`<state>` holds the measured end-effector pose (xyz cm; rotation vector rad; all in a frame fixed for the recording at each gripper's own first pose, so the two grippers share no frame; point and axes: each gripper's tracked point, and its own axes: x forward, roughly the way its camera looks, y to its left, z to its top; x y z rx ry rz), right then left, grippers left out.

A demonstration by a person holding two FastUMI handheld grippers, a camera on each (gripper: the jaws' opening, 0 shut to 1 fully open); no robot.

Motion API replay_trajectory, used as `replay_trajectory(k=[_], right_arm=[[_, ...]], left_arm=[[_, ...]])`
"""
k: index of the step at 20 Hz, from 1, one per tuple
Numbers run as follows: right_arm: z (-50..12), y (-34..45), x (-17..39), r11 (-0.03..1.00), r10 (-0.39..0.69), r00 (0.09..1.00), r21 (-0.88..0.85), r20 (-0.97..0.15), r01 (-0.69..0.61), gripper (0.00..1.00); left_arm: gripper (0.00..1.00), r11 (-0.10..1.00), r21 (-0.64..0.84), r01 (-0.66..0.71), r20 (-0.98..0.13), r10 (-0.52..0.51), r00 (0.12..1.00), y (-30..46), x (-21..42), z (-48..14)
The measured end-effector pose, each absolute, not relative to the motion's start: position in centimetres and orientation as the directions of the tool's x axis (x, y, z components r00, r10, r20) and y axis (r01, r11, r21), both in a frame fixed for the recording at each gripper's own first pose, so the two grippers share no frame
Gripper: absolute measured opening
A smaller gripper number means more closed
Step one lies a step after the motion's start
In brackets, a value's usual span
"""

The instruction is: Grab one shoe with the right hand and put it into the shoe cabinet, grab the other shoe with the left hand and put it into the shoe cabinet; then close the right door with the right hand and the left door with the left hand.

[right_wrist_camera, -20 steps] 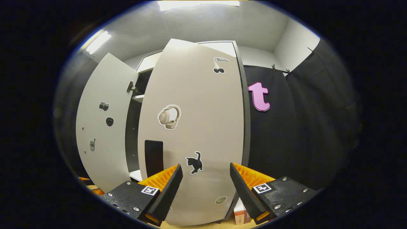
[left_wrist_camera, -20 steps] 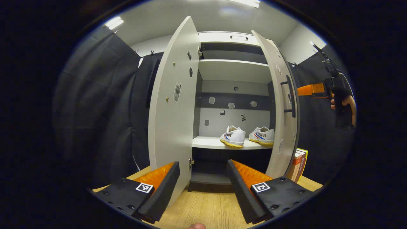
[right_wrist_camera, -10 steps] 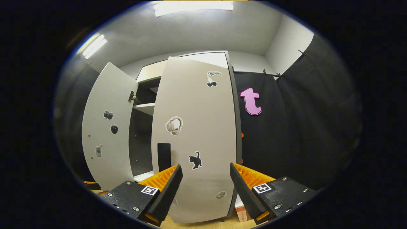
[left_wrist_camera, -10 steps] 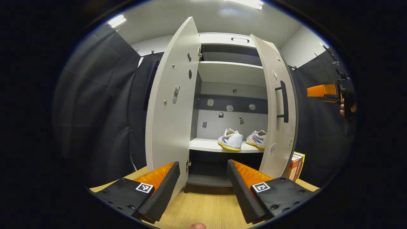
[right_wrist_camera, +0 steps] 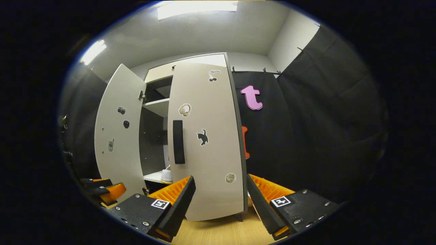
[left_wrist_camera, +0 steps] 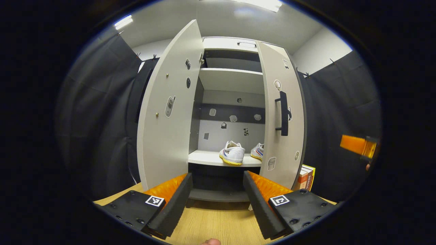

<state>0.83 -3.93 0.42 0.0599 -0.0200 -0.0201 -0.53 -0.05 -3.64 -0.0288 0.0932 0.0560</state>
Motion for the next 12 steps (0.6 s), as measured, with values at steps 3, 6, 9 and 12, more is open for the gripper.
replay_trajectory(k=[3, 6, 9, 12], right_arm=[[-3.1, -5.3, -0.1, 0.996, -0.068, 0.998, 0.056, -0.014, 0.069, 0.93], [-5.4, -5.6, -0.2, 0.997, -0.070, 0.996, 0.039, -0.057, 0.073, 0.92], [-5.5, -5.1, 0.1, 0.998, -0.048, 0.997, 0.026, -0.061, 0.049, 0.92], [-5.6, -4.4, 0.4, 1.000, -0.015, 0.997, 0.024, -0.072, 0.016, 0.92]], left_arm=[[0.94, 0.998, -0.028, -0.060, -0.086, 0.058, 0.995, -0.3, -0.7, -3.3], [0.99, 0.995, -0.034, -0.091, -0.069, 0.088, 0.994, 0.5, -1.2, -2.1], [0.96, 0.986, -0.062, -0.156, -0.023, 0.155, 0.988, 3.8, -1.5, 1.0], [0.94, 0.963, -0.043, -0.264, 0.036, 0.266, 0.963, 9.9, -2.1, 5.5]])
